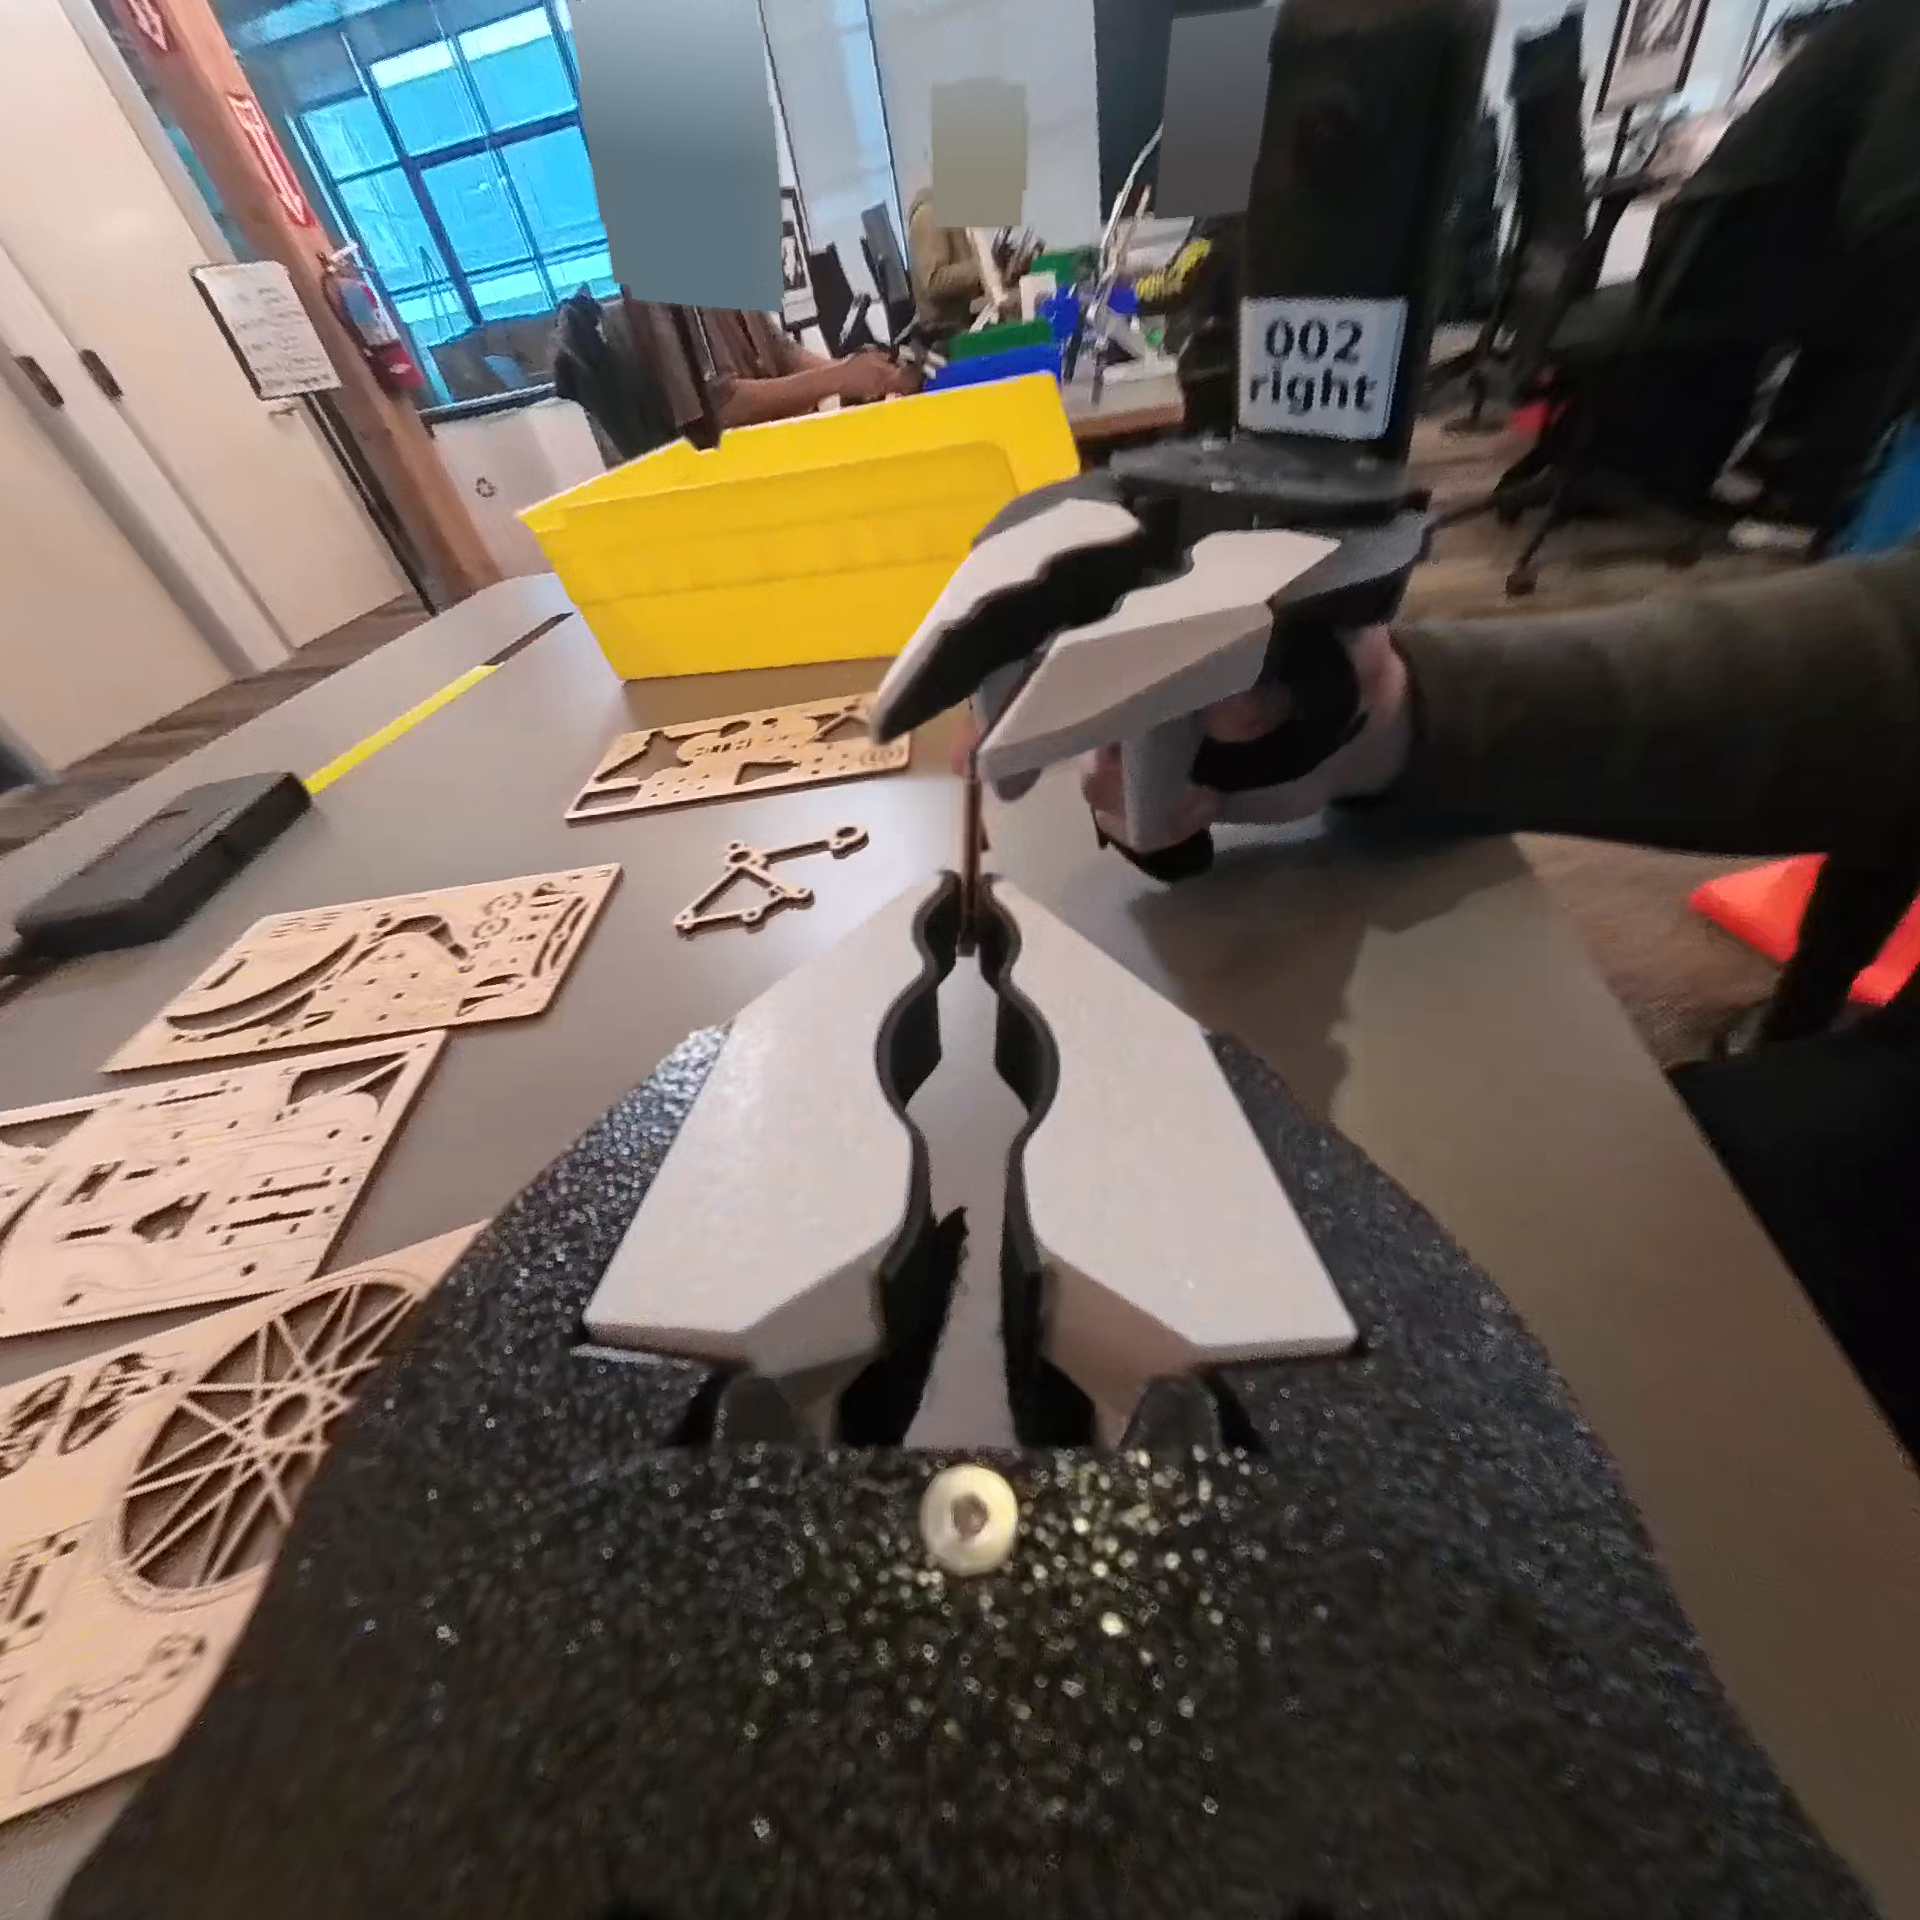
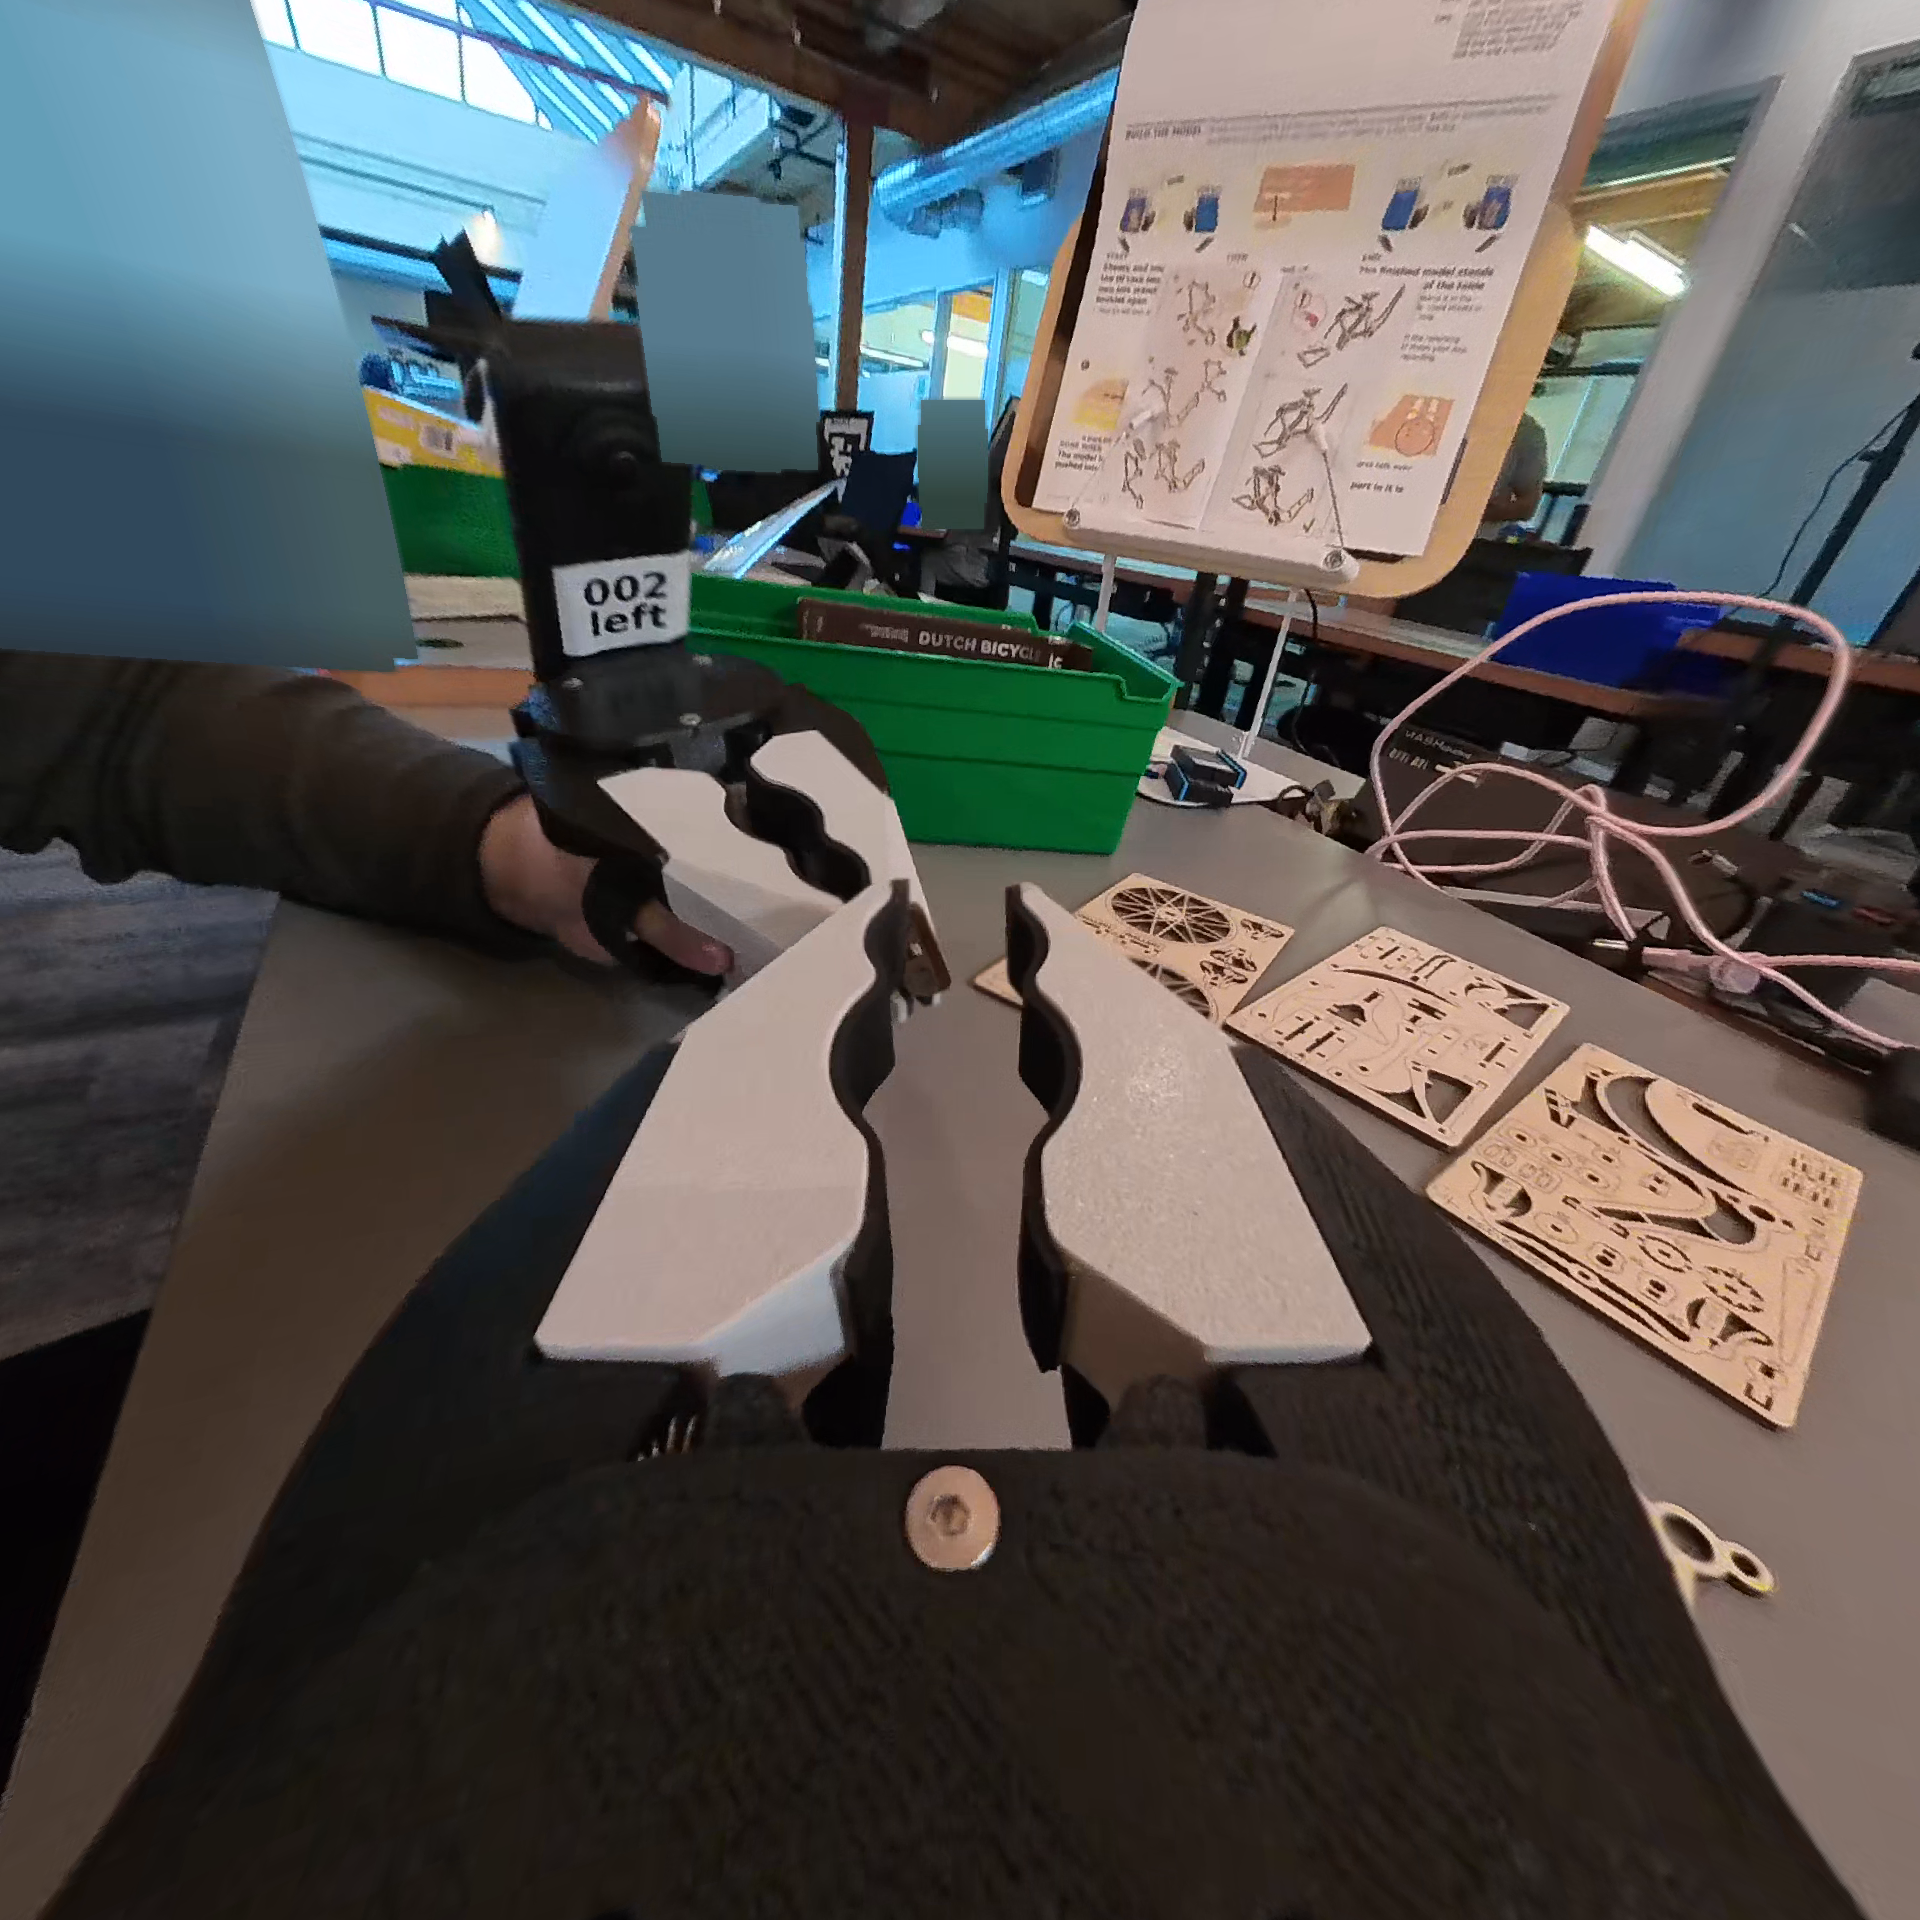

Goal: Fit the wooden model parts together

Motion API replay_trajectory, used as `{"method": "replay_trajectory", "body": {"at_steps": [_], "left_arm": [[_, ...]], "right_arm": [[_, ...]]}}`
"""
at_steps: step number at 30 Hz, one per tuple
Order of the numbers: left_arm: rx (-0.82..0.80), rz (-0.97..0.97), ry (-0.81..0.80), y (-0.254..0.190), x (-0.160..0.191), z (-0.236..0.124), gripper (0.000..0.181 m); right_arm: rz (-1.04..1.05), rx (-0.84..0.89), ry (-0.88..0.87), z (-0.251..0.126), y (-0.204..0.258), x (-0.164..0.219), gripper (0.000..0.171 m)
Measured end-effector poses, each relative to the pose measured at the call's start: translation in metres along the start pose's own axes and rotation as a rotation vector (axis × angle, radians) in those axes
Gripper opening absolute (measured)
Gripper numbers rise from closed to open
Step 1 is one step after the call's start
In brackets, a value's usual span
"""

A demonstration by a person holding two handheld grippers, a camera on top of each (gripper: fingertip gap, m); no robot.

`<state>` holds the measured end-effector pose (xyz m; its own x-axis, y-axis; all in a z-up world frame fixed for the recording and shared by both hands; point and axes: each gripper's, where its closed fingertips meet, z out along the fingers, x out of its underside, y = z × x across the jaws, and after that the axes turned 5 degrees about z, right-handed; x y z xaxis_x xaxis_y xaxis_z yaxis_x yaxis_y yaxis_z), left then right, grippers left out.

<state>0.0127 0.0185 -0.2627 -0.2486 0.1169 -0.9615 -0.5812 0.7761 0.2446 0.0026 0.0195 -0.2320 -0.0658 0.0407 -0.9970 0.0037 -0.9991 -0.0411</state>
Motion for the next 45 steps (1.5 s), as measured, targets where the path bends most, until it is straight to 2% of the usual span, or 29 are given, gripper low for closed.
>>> {"method": "replay_trajectory", "body": {"at_steps": [6,13,18,20,26,30,39,45], "left_arm": [[0.050,-0.161,-0.096,0.001,-0.012,-0.004,0.001],[0.002,-0.314,-0.158,0.021,-0.015,-0.009,0.001],[-0.054,-0.279,-0.119,0.022,-0.012,-0.005,0.001],[-0.060,-0.290,-0.118,0.021,-0.012,-0.004,0.001],[-0.090,-0.312,-0.117,0.025,-0.011,-0.004,0.001],[-0.096,-0.306,-0.112,0.025,-0.011,-0.003,0.001],[-0.130,-0.268,-0.094,0.025,-0.010,-0.002,0.001],[-0.136,-0.318,-0.100,0.029,-0.008,-0.004,0.001]], "right_arm": [[0.042,0.002,-0.041,-0.005,-0.004,-0.007,0.013],[0.026,0.008,0.007,-0.003,-0.004,0.000,0.016],[-0.190,0.220,0.066,-0.001,-0.022,0.006,0.016],[-0.190,0.245,0.068,0.002,-0.021,0.005,0.018],[-0.210,0.251,0.096,0.009,-0.015,0.010,0.020],[-0.233,0.297,0.094,0.008,-0.020,0.009,0.014],[-0.213,0.286,0.089,0.009,-0.019,0.010,0.009],[-0.181,0.266,0.091,0.011,-0.017,0.011,0.018]]}}
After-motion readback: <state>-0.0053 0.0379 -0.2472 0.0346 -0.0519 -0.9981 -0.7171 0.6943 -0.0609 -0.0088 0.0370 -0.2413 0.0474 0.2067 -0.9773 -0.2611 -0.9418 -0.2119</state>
